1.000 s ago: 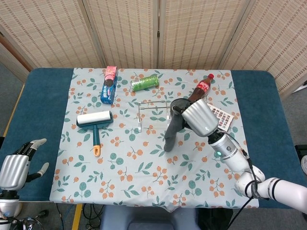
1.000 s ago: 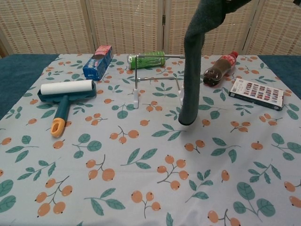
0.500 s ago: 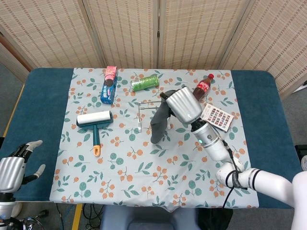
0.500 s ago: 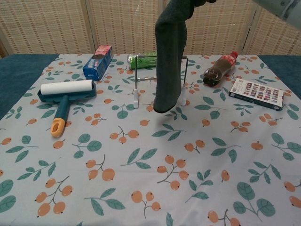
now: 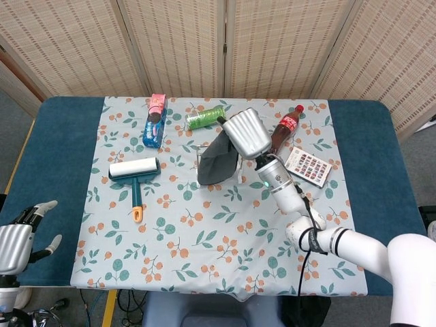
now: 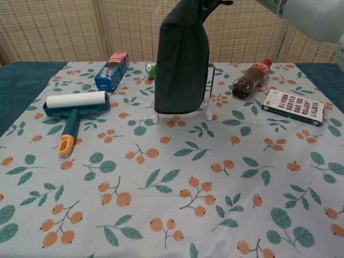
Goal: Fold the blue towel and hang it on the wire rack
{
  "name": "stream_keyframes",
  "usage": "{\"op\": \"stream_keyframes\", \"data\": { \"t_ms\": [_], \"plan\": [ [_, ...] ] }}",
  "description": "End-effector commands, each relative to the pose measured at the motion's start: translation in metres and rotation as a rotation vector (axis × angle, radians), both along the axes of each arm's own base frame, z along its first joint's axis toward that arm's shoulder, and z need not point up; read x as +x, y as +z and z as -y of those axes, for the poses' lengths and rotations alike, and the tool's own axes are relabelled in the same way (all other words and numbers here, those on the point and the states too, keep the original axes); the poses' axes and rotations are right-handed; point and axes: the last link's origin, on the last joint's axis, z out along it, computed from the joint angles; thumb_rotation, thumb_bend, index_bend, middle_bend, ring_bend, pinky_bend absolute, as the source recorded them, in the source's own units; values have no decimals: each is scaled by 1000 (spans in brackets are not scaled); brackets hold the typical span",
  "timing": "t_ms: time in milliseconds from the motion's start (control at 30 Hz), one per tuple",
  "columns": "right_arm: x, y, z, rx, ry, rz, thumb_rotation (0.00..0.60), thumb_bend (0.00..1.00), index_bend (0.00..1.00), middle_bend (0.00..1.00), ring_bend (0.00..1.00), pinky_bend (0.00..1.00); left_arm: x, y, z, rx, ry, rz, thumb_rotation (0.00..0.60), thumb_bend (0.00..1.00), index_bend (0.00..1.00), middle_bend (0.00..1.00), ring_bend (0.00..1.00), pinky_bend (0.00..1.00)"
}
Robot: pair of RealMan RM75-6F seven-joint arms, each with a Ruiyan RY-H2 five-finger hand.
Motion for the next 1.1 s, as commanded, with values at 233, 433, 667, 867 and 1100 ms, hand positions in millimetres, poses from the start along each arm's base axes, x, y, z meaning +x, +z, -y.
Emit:
{"op": "stream_keyframes", "data": {
  "t_ms": [233,433,667,867,1100],
  "plan": [
    [7,-14,20,-9,-53,-55,600,498,829,962,894,1000,-3,1,2,2,10,-2,600,271,188,263,238,454],
    [3,-23,32,-4,-102,-80,600,496,829,955,894,1000,-4,1,3,-2,14,-4,600,271,188,263,238,454],
    [8,-31,44,5,-122,-78,600,475,829,949,894,1000,-6,1,4,-3,21,-7,600,271,188,263,238,454],
    [18,-35,54,-2,-126,-61,600,472,829,948,893,1000,-8,1,6,-4,29,-9,600,271,188,263,238,454],
    [24,-43,61,-1,-144,-71,600,442,767,944,891,1000,-10,1,8,-5,36,-10,600,272,188,263,238,454]
  ]
}}
